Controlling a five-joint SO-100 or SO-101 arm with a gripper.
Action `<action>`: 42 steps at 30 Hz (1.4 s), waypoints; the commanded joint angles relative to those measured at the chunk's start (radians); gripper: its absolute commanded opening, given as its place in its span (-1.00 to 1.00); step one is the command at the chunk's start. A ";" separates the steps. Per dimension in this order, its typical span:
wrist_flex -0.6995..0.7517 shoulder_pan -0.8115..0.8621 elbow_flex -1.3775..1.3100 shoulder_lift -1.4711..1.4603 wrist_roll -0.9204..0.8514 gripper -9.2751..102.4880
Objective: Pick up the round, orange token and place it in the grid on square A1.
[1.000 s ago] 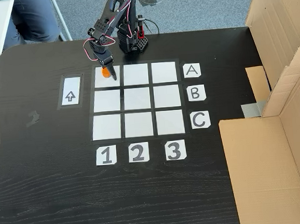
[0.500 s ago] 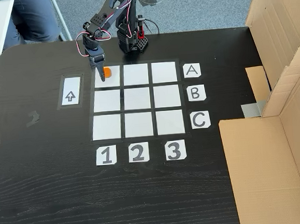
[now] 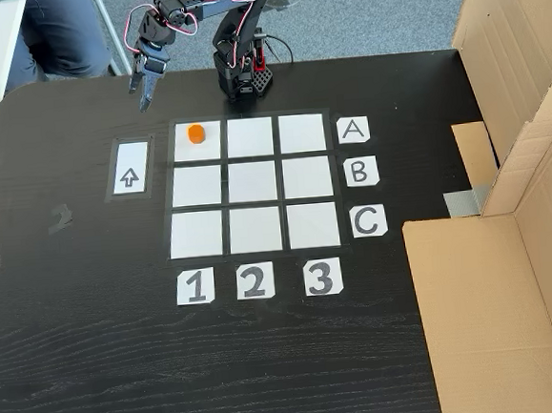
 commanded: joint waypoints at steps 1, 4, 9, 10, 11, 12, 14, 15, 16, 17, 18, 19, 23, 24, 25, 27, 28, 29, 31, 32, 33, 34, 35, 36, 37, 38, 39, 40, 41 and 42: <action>0.005 0.084 -0.040 0.100 -0.003 -0.09; 0.009 0.167 -0.020 0.192 -0.009 -0.09; 0.086 0.327 0.018 0.344 -0.095 -0.09; 0.100 0.357 0.029 0.373 -0.115 -0.09; 0.110 0.388 0.046 0.403 -0.137 -0.09; 0.120 0.416 0.066 0.434 -0.160 -0.09; 0.129 0.462 0.117 0.492 -0.187 -0.09; 0.135 0.483 0.147 0.523 -0.201 -0.10; 0.143 0.505 0.184 0.557 -0.224 -0.10; 0.147 0.528 0.225 0.594 -0.244 -0.10; 0.149 0.549 0.270 0.630 -0.259 -0.11; 0.149 0.571 0.314 0.667 -0.272 -0.13; 0.147 0.653 0.474 0.802 -0.334 -0.20; 0.147 0.676 0.511 0.833 -0.365 -0.21; 0.149 0.698 0.543 0.864 -0.394 -0.24; 0.135 0.726 0.594 0.905 -0.416 -0.32; 0.135 0.736 0.612 0.917 -0.419 -0.35; 0.135 0.746 0.630 0.925 -0.420 -0.37; 0.135 0.759 0.673 0.945 -0.428 -0.42; 0.135 0.769 0.704 0.960 -0.430 -0.44; 0.135 0.776 0.735 0.980 -0.430 -0.45; 0.133 0.785 0.767 1.000 -0.430 -0.46; 0.130 0.792 0.795 1.025 -0.430 -0.47; 0.126 0.796 0.819 1.048 -0.430 -0.48; 0.114 0.802 0.838 1.068 -0.425 -0.48; 0.104 0.807 0.851 1.083 -0.422 -0.49; 0.098 0.810 0.861 1.095 -0.422 -0.50; 0.097 0.811 0.864 1.103 -0.422 -0.50; 0.095 0.815 0.868 1.104 -0.422 -0.51; 0.092 0.818 0.881 1.104 -0.425 -0.53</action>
